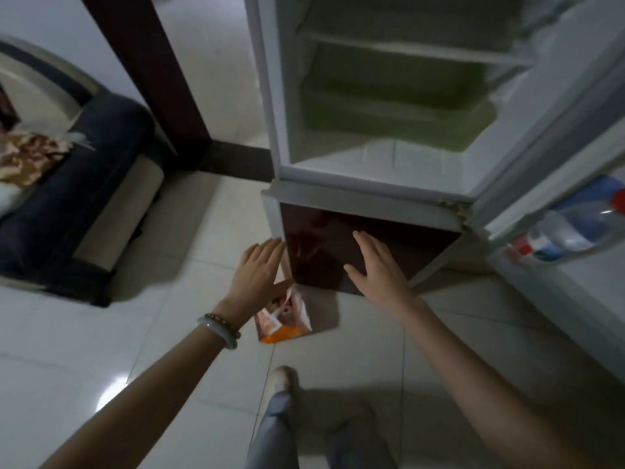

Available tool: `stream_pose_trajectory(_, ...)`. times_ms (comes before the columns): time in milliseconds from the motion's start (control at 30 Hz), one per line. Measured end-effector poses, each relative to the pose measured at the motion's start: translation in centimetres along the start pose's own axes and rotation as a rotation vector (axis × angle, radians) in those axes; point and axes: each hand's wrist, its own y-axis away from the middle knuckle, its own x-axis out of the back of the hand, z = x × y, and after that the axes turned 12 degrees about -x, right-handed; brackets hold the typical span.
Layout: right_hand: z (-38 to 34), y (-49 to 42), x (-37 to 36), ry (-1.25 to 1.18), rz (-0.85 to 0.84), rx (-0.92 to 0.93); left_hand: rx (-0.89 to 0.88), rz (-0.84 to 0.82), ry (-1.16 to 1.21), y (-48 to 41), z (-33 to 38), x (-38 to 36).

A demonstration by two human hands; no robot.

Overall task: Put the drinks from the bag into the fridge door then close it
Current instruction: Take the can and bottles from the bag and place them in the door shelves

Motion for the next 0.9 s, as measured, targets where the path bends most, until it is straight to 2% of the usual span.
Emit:
stream_pose_trajectory(167,0.1,-3.6,-9.1,0.001,-0.154,-0.055,0.092,-0.053,0.033,2.2,-5.1,-6.3)
stream_pose_trajectory(333,4.6,-6.9,-21.1,0.050,-0.310,-0.109,0.169,-0.105,0.118,4.4,-7.9,-18.4)
stream_pose_trajectory(433,8.8,-9.2,-29.1,0.060,-0.351,-0.108,0.116,-0.130,0.197,4.8,-8.8,-27.6)
stream_pose_trajectory(667,18.3,-14.4,-47.2,0.067,-0.412,0.065,-0.015,-0.231,0.250,3.5,-12.7,-48.6)
stream_pose_trajectory(833,21.9,-17.6,-56.1,0.091,-0.417,0.168,-0.076,-0.216,0.171,2.2,-15.5,-58.7)
stream_pose_trajectory(900,22.5,-18.6,-58.6,0.104,-0.423,0.212,-0.135,-0.277,0.121,2.2,-16.4,-61.1)
